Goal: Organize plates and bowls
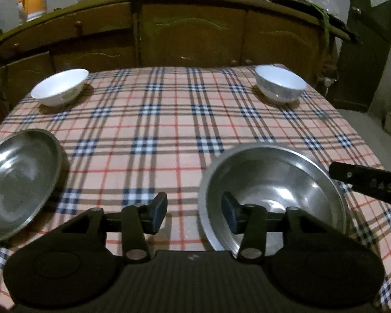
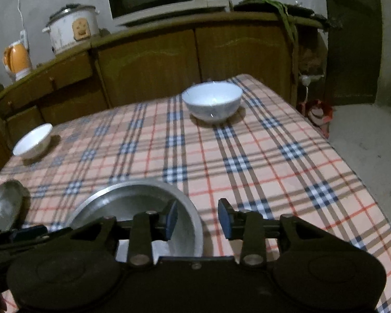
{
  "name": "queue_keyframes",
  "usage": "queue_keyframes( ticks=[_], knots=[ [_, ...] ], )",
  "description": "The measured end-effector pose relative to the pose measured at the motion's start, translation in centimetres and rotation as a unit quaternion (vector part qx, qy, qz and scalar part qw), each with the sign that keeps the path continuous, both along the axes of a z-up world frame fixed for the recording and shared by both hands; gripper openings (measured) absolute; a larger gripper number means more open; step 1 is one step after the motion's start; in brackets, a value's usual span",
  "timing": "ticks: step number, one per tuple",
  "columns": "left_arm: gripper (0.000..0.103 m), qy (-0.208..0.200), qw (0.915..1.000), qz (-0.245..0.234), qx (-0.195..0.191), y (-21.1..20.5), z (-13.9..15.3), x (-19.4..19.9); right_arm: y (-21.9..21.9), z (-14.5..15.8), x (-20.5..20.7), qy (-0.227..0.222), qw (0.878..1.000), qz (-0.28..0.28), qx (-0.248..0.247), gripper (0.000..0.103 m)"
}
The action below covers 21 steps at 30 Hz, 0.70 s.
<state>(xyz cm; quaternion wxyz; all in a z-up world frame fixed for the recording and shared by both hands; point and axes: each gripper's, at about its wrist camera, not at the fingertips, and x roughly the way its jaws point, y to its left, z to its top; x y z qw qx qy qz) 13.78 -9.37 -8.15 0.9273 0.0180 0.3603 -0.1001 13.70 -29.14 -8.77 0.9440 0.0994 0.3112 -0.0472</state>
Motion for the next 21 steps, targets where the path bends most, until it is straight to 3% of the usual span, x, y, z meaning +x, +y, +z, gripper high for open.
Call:
queue_keyframes(
  ticks=[12, 21],
  knots=[
    [0.054, -0.031, 0.9989, 0.035, 0.008, 3.1, 4.7, 0.0, 4.6, 3.8, 1.1, -0.033, 0.997, 0.064, 0.007, 0.051],
    [0.055, -0.041, 0.9969, 0.066, 0.010, 6.2, 6.1, 1.2, 9.2, 5.5, 3.3, -0.042, 0.993, 0.110, 0.008, 0.051]
  ],
)
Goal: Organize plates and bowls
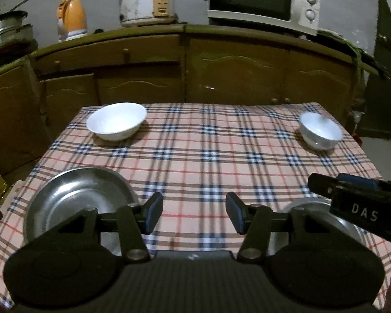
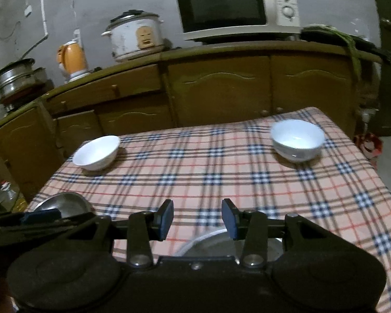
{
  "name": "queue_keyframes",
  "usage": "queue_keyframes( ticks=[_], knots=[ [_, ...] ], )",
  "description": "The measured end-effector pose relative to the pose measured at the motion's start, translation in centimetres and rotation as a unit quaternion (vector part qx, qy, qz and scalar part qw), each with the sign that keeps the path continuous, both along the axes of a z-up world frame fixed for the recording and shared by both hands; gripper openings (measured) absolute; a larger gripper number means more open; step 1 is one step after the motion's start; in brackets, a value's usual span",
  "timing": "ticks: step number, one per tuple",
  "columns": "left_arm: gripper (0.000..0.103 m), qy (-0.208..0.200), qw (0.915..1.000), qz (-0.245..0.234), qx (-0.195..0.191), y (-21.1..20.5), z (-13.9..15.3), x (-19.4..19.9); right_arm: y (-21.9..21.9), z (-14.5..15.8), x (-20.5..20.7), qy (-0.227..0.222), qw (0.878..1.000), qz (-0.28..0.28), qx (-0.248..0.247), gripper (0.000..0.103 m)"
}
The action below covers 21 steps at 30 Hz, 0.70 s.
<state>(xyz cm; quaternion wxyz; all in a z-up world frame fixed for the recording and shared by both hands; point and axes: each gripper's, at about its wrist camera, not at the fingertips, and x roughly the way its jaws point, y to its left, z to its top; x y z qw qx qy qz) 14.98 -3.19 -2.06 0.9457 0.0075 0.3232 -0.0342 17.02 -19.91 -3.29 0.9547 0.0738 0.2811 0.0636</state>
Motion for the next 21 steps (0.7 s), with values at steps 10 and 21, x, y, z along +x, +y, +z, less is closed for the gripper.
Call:
queue_keyframes(
  ticks=[10, 21],
  knots=[
    [0.055, -0.002, 0.9993, 0.036, 0.000, 4.3, 0.2, 2.3, 5.4, 0.5, 3.7, -0.001, 0.999, 0.041, 0.000, 0.051],
    [0.055, 0.011, 0.9966, 0.081, -0.010, 9.2, -0.4, 5.8, 10.5, 0.0, 8.4, 0.004, 0.997, 0.075, -0.009, 0.052]
  ],
)
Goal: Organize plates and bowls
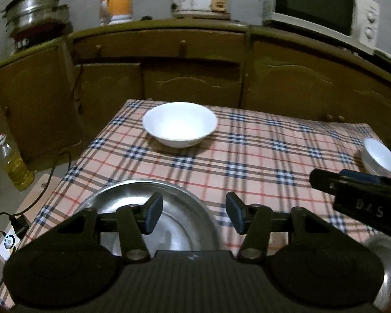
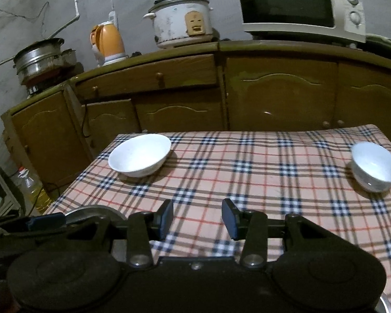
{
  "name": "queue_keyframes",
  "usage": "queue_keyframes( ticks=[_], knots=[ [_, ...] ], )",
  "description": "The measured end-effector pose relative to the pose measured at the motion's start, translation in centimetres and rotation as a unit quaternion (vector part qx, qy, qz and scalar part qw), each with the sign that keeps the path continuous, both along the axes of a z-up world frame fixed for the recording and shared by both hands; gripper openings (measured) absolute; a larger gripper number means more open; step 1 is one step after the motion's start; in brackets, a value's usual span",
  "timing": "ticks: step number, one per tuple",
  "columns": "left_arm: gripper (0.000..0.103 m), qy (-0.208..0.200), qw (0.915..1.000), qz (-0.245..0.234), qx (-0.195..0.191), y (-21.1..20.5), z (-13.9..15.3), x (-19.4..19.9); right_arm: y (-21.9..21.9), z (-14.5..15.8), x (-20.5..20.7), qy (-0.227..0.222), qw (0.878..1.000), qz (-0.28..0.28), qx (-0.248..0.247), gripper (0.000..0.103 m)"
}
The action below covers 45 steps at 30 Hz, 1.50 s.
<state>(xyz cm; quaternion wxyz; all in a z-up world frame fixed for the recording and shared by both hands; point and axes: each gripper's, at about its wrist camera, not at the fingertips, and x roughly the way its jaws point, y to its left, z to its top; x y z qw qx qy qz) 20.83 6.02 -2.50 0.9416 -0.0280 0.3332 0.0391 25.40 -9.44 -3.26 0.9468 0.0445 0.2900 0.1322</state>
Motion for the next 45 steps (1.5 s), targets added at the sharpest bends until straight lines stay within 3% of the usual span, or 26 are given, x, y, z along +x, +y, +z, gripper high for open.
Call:
queue_keyframes(
  ticks=[11, 22, 26, 32, 33, 34, 35, 36, 38, 41, 45],
  knots=[
    [0.062, 0.008, 0.9985, 0.052, 0.017, 5.9, 0.2, 8.4, 4.2, -0.5, 8.9, 0.020, 0.999, 0.023, 0.020, 0.058],
    [0.063, 0.027, 0.9982, 0.049, 0.022, 8.5, -2.9, 17.6, 8.4, -4.0, 18.7, 0.070, 0.996, 0.040, 0.035, 0.062],
    [0.060, 0.041, 0.9981, 0.046, 0.002, 9.2, -4.2, 19.6, 9.3, -5.7, 21.3, 0.091, 0.994, 0.040, 0.046, 0.062],
    [0.039, 0.058, 0.9978, 0.030, -0.013, 9.3, -5.8, 21.7, 10.2, -7.8, 24.0, 0.116, 0.990, 0.040, 0.063, 0.062],
    [0.037, 0.060, 0.9977, 0.027, -0.019, 9.5, -6.0, 22.1, 10.4, -8.1, 24.3, 0.118, 0.990, 0.039, 0.066, 0.060],
    [0.033, 0.059, 0.9977, 0.023, -0.026, 9.5, -6.2, 22.2, 10.5, -8.3, 24.5, 0.121, 0.990, 0.040, 0.065, 0.052],
    [0.025, 0.057, 0.9978, 0.016, -0.029, 9.5, -6.2, 22.3, 10.6, -8.6, 24.6, 0.123, 0.989, 0.048, 0.070, 0.032],
    [0.024, 0.053, 0.9982, 0.014, -0.024, 9.1, -6.0, 22.1, 10.7, -8.6, 24.5, 0.122, 0.987, 0.060, 0.082, 0.019],
    [0.024, 0.053, 0.9984, 0.009, -0.019, 8.7, -6.1, 21.9, 11.2, -8.2, 23.9, 0.109, 0.991, 0.055, 0.061, 0.021],
    [0.022, 0.052, 0.9979, 0.008, -0.038, 8.6, -5.9, 21.1, 10.4, -7.9, 23.3, 0.106, 0.991, 0.050, 0.070, 0.020],
    [0.022, 0.042, 0.9988, 0.004, -0.026, 6.9, -4.4, 19.5, 9.1, -6.4, 21.5, 0.092, 0.993, 0.048, 0.062, 0.020]
  ],
)
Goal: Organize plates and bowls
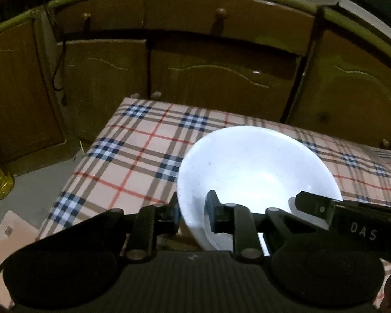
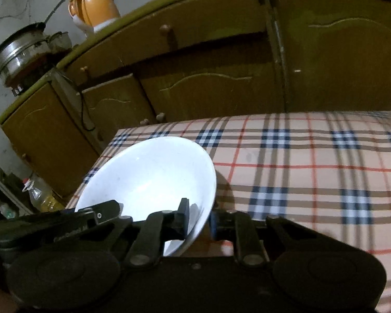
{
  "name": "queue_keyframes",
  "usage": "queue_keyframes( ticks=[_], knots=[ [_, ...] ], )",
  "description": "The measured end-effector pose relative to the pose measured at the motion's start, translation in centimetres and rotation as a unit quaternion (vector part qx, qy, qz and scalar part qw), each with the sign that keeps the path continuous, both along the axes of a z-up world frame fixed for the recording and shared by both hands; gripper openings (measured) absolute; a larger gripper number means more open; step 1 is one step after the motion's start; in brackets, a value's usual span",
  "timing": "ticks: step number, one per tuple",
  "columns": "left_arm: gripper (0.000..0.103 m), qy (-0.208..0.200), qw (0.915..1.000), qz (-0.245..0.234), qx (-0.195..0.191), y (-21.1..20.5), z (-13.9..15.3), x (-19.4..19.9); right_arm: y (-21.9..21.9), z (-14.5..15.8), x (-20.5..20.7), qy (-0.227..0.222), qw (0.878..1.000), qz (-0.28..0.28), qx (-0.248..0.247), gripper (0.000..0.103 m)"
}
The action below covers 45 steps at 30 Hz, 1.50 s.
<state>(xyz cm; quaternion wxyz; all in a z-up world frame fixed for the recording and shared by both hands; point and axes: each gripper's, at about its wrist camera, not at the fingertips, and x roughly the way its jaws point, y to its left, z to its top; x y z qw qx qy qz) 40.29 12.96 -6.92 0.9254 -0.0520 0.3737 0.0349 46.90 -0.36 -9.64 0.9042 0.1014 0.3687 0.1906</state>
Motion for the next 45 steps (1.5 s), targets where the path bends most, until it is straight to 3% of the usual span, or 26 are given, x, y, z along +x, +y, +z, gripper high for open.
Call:
queue_keyframes(
  ticks=[11, 21, 33, 45],
  knots=[
    [0.022, -0.051, 0.9984, -0.014, 0.020, -5.7, 7.3, -8.7, -5.6, 7.7, -8.8, -0.054, 0.998, -0.016, -0.007, 0.021],
    [0.024, -0.077, 0.9960, -0.040, 0.021, -10.3, 10.5, -15.9, -10.7, 12.4, -18.2, -0.092, 0.995, -0.034, -0.019, 0.021],
    [0.025, -0.081, 0.9932, -0.083, 0.004, -15.4, 10.8, -22.1, -16.8, 13.3, -26.9, -0.110, 0.990, -0.080, -0.031, 0.021],
    [0.026, -0.070, 0.9883, -0.135, -0.002, -20.0, 9.3, -25.5, -22.6, 11.9, -32.2, -0.103, 0.986, -0.128, -0.032, 0.021]
  ],
)
